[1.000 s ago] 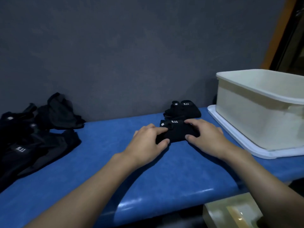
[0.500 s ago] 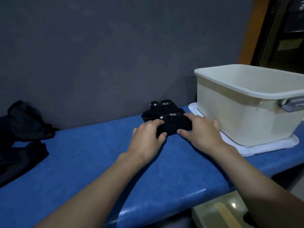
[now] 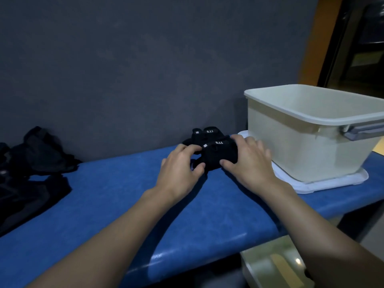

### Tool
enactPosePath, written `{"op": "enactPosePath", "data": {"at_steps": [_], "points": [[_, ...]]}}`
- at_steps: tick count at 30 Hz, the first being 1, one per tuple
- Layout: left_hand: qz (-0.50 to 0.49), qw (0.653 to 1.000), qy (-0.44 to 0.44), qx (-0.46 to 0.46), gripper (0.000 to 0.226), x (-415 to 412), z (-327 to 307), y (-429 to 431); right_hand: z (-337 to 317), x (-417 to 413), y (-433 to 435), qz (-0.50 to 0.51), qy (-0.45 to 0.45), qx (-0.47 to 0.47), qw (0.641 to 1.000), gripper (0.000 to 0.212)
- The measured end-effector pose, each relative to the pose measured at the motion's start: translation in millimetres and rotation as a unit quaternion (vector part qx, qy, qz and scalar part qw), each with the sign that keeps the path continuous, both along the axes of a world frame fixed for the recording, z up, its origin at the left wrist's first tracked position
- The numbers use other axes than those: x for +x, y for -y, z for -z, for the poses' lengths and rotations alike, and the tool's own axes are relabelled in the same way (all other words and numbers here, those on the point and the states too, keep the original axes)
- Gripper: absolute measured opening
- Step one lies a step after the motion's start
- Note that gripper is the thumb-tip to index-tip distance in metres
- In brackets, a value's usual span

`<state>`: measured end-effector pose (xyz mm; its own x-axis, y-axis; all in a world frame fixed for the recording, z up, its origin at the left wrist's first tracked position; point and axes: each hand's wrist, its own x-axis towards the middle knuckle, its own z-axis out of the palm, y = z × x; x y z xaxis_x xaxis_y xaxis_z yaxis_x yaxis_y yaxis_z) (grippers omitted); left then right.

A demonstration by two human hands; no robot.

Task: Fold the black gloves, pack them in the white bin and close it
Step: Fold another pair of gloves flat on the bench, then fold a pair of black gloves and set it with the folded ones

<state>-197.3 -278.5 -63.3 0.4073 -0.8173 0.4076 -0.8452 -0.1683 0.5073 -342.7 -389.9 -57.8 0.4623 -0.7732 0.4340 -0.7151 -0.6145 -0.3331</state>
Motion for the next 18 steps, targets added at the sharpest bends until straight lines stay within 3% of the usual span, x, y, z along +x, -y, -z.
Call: {"op": "enactPosePath", "data": {"at_steps": [9,18], "points": [[-0.095,0.995,0.036,-0.006,0.022,54,-22,-97,-12,62,-65,-0.124,0.032,0.014,0.992,0.046],[-0.245,0.962,0.116,-0.024,0.008,115,-47,-247,-2,159,-175,-0.314,0.024,0.074,0.946,0.033]]}}
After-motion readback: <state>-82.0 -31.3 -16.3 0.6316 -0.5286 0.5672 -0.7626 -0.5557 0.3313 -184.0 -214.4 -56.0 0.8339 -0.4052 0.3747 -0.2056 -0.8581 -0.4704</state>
